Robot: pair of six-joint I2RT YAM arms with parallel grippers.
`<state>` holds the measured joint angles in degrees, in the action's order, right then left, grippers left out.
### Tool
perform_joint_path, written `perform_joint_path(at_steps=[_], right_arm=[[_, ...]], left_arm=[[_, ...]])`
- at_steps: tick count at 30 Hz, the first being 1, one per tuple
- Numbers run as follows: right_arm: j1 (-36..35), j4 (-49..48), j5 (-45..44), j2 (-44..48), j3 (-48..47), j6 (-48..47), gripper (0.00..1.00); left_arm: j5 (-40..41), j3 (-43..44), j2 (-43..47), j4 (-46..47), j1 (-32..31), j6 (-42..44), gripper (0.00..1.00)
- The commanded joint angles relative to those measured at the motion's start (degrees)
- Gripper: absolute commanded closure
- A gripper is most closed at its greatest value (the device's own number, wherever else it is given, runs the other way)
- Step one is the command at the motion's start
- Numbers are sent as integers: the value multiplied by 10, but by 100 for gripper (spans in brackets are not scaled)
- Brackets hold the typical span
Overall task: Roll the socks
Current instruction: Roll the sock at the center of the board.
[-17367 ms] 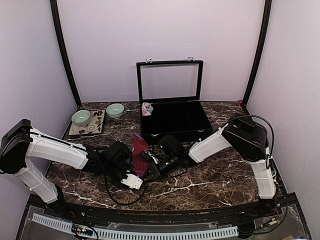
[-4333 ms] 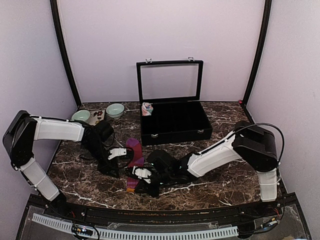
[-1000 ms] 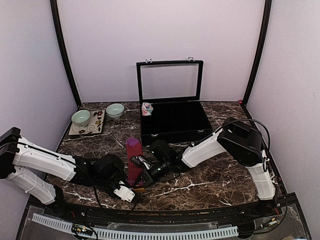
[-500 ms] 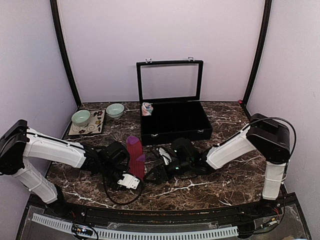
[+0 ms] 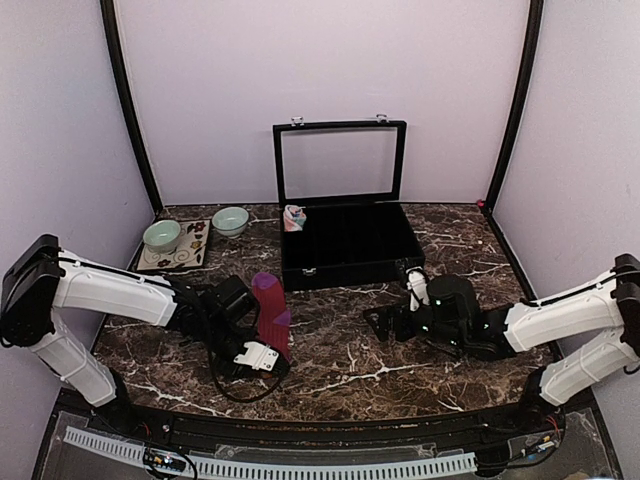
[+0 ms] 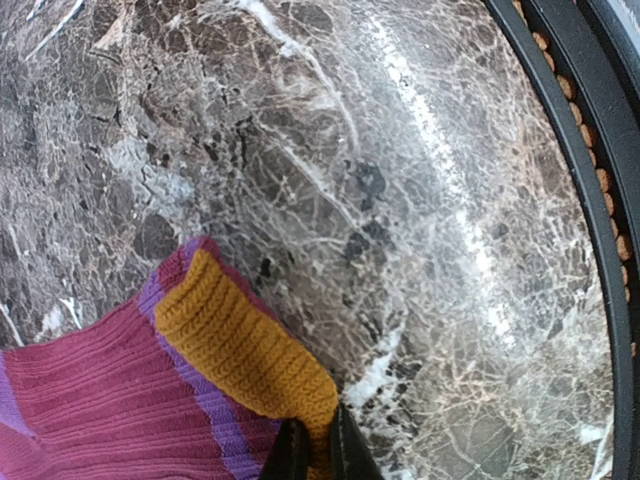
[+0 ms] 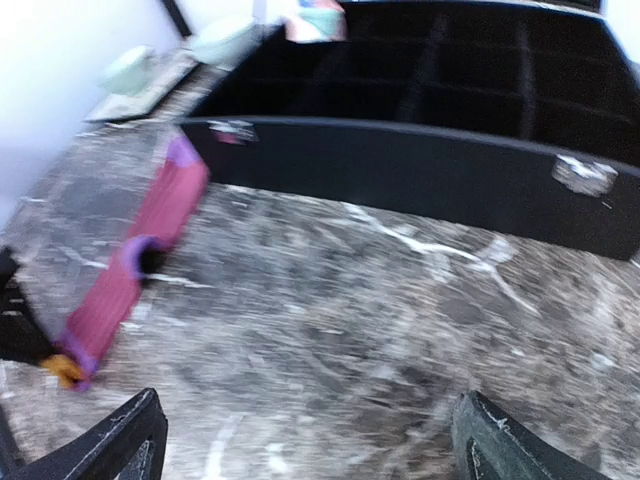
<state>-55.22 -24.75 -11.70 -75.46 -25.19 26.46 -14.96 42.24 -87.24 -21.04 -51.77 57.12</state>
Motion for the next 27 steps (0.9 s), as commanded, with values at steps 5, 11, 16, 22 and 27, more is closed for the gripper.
perform_joint_path(at_steps=[5, 11, 16, 22, 27], right_arm=[[-7, -41, -57, 1, 7, -23, 1], [-104, -38, 4, -39, -38, -176, 1], [-184, 7, 3, -95, -100, -306, 8], [-210, 61, 82, -160, -170, -373, 21], [-213, 78, 126, -250, -247, -449, 34]], left_arm=[[-110, 70, -74, -132, 43, -49, 100], [-167, 115, -137, -188, 86, -43, 100], [-224, 194, -216, -268, 136, -23, 100], [-247, 266, -300, -359, 162, 3, 100], [-263, 289, -328, -389, 182, 4, 100]])
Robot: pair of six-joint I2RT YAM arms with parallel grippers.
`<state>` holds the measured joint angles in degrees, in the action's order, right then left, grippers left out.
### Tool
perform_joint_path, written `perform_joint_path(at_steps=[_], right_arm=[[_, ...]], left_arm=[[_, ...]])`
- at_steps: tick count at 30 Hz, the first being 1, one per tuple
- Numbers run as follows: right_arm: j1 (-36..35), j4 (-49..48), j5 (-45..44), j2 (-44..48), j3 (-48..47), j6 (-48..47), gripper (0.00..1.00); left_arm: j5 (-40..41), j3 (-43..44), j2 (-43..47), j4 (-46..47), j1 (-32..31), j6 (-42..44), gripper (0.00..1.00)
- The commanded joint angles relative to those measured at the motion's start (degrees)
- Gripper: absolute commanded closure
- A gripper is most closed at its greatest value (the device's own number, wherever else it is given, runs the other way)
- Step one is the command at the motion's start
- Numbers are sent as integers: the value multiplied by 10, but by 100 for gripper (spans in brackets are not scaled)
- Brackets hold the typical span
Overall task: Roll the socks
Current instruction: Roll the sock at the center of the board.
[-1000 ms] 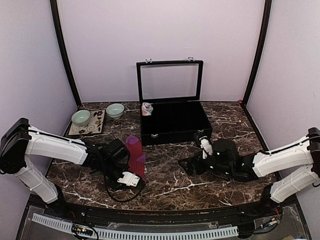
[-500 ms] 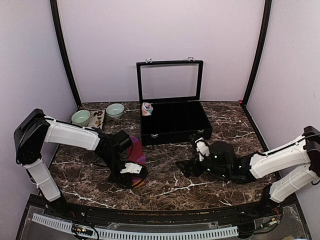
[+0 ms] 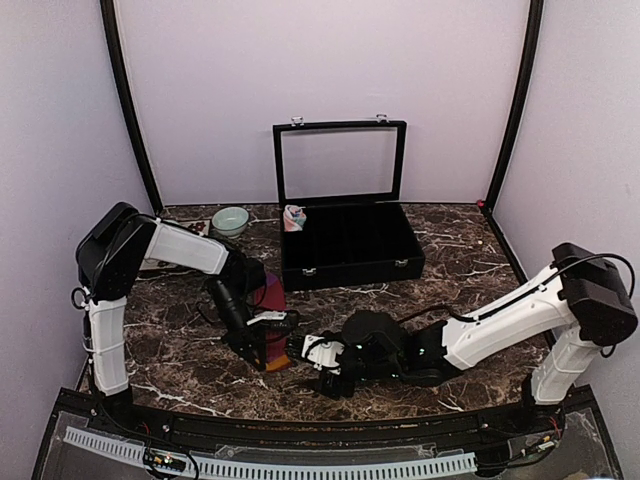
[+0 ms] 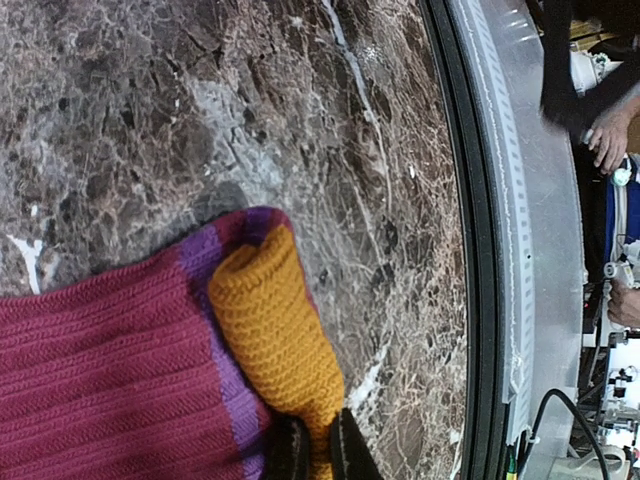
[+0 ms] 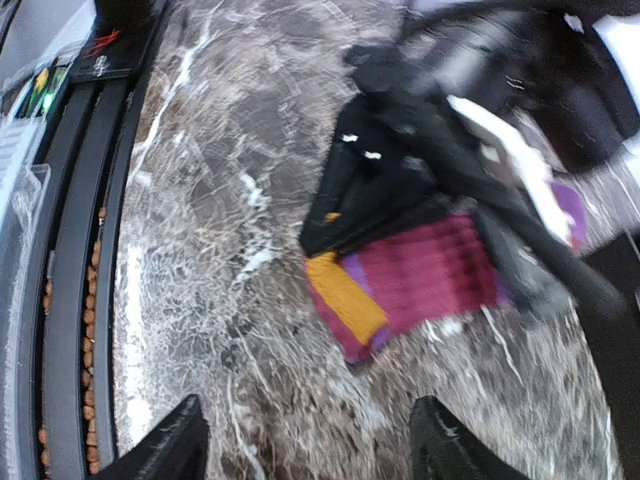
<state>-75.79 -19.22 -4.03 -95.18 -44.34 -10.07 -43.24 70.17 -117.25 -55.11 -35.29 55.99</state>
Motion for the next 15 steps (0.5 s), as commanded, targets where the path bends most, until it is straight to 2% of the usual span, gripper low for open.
perform_joint_path(at_steps=[1, 7, 15], right_arm=[[-7, 22, 51, -70, -73, -99, 36], [-6, 2, 62, -158, -154, -156, 37], [7, 9, 69, -219, -213, -182, 45]], left_arm=[[19, 13, -34, -54, 19, 16, 100], [26, 24, -58, -59, 26, 12, 99], [36, 35, -70, -74, 27, 16, 99]])
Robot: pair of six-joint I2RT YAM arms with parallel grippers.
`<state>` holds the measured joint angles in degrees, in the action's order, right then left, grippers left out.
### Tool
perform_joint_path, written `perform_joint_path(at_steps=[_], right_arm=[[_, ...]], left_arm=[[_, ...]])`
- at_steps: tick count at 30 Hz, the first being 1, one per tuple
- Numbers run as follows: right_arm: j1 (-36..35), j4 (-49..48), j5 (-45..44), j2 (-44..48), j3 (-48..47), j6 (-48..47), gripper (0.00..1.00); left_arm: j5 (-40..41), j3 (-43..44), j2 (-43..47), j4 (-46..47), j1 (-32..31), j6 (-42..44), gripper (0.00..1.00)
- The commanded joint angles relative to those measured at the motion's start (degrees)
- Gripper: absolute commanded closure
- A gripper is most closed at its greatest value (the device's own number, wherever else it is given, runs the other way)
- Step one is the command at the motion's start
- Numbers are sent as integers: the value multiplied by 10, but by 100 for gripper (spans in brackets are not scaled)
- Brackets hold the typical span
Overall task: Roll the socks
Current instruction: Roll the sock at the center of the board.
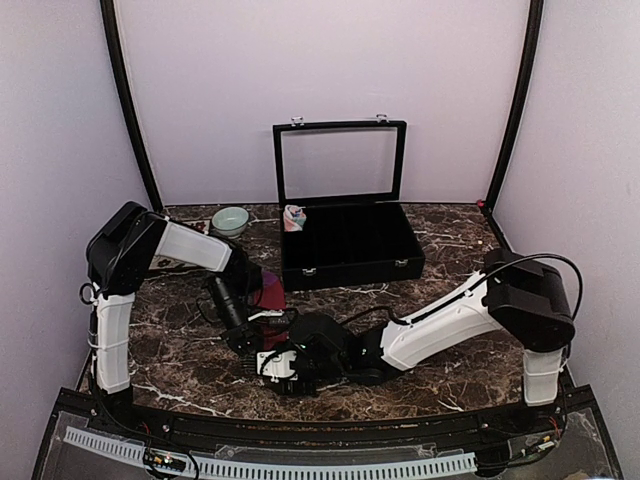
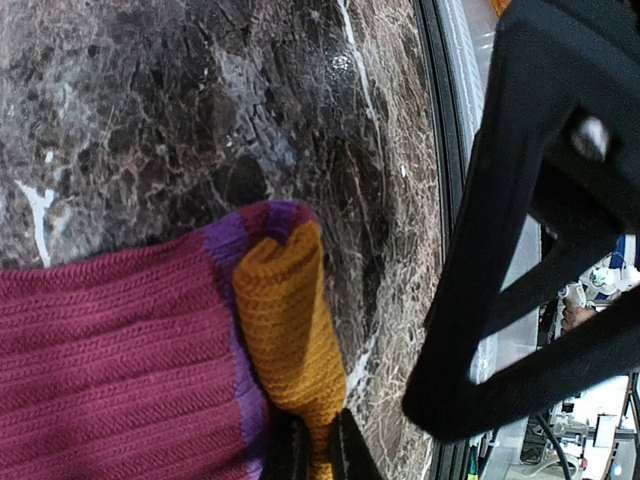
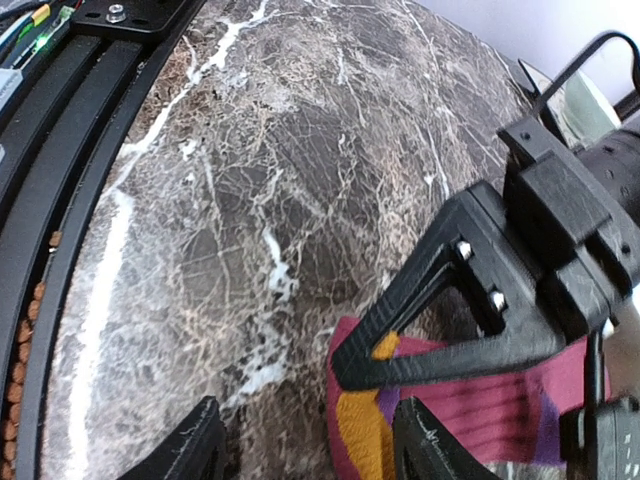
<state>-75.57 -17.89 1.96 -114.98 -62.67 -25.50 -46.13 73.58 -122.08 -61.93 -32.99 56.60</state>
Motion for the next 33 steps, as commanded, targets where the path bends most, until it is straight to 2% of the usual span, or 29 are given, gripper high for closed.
perform_joint_path(at_steps=[1, 11, 19, 28, 31, 33], right_arm=[[6, -1, 9, -25, -30, -28, 46], [15, -21, -4, -54, -10, -7, 54], [20, -27, -7, -65, 13, 27, 68], [45, -40, 9, -81, 30, 60, 68], [59, -16, 41, -94, 15, 79, 75], [69, 9, 58, -108, -2, 103, 84]], left_arm=[[65, 2, -23, -6, 4, 8, 99], [69, 6, -27, -9, 5, 11, 99], [75, 15, -30, -14, 9, 9, 99], [78, 21, -34, -35, 9, 26, 99], [79, 25, -34, -35, 9, 21, 96], [79, 30, -31, -28, 10, 3, 93]])
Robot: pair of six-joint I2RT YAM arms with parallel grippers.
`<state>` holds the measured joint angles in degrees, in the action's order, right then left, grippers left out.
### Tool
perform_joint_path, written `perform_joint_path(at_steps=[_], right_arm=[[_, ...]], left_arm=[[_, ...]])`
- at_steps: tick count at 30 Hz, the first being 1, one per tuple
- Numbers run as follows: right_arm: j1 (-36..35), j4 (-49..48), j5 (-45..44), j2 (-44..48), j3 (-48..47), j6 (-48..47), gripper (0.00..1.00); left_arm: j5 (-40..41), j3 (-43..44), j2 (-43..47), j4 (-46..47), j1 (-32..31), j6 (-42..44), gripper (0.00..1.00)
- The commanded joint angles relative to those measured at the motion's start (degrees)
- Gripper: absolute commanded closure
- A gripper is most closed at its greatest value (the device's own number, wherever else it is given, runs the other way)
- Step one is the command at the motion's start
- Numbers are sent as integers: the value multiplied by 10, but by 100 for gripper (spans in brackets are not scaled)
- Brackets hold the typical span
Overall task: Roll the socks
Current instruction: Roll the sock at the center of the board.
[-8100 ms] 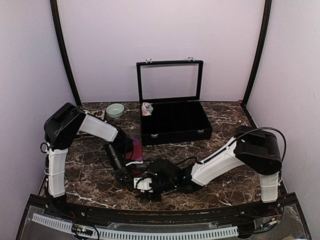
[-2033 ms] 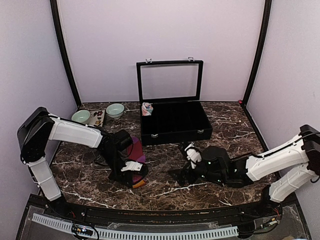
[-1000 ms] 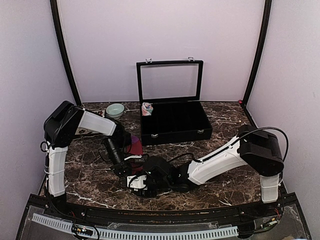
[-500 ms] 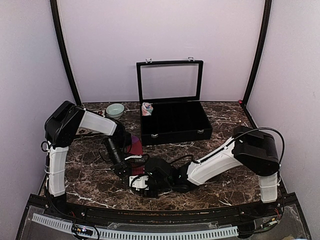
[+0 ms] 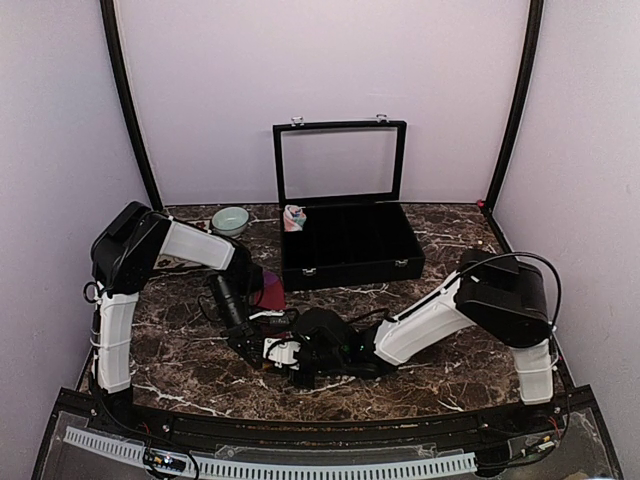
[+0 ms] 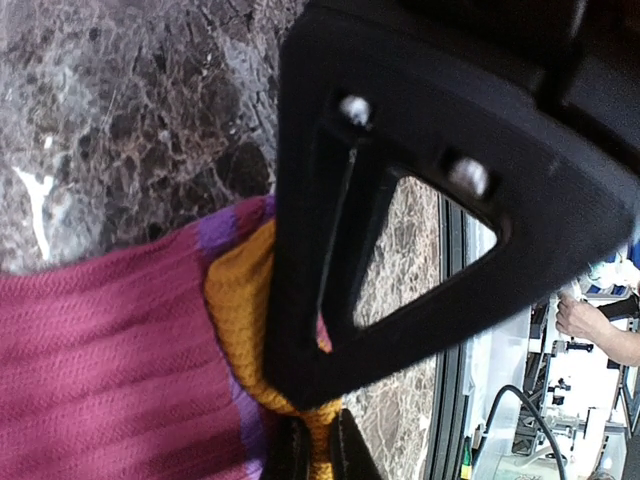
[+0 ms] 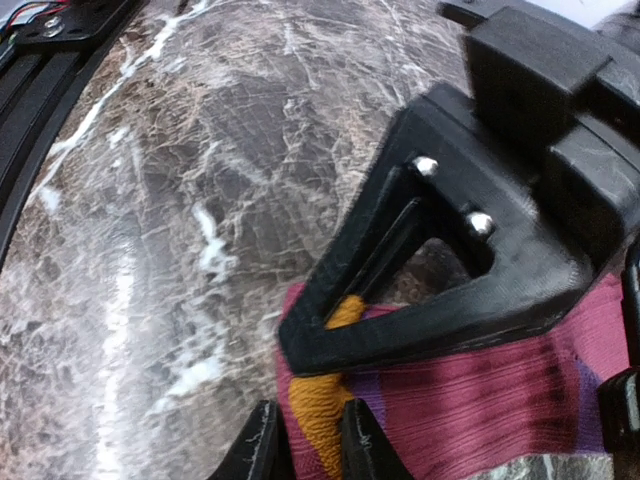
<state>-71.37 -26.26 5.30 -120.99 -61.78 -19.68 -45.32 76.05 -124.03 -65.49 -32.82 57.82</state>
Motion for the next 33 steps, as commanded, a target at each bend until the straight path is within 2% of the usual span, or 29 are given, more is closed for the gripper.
perform_joint_path(at_steps=[1, 4, 9, 11, 13, 20, 25, 29, 33], right_arm=[[33, 113, 40, -54, -23, 58, 88], [40, 129, 76, -62, -29, 87, 95], [39, 135, 93, -54, -4, 120, 99], [36, 132, 98, -45, 14, 135, 100], [34, 133, 104, -38, 31, 155, 100], [33, 201, 132, -50, 37, 212, 100], [44, 210, 165, -72, 33, 263, 100], [61, 201, 187, -81, 30, 307, 100], [75, 215, 223, -99, 13, 342, 100]], left_arm=[[71, 7, -9, 11, 8, -16, 91], [69, 16, 2, 16, 8, -33, 85], [82, 14, 19, 37, 10, -66, 75], [95, 4, 37, 53, 15, -83, 65], [117, -10, 63, 71, 22, -104, 60], [189, -80, 210, 131, 50, -119, 60], [207, -173, 330, 181, 51, -75, 62], [249, -288, 418, 239, 61, -38, 62], [223, -338, 510, 281, 58, 23, 65]])
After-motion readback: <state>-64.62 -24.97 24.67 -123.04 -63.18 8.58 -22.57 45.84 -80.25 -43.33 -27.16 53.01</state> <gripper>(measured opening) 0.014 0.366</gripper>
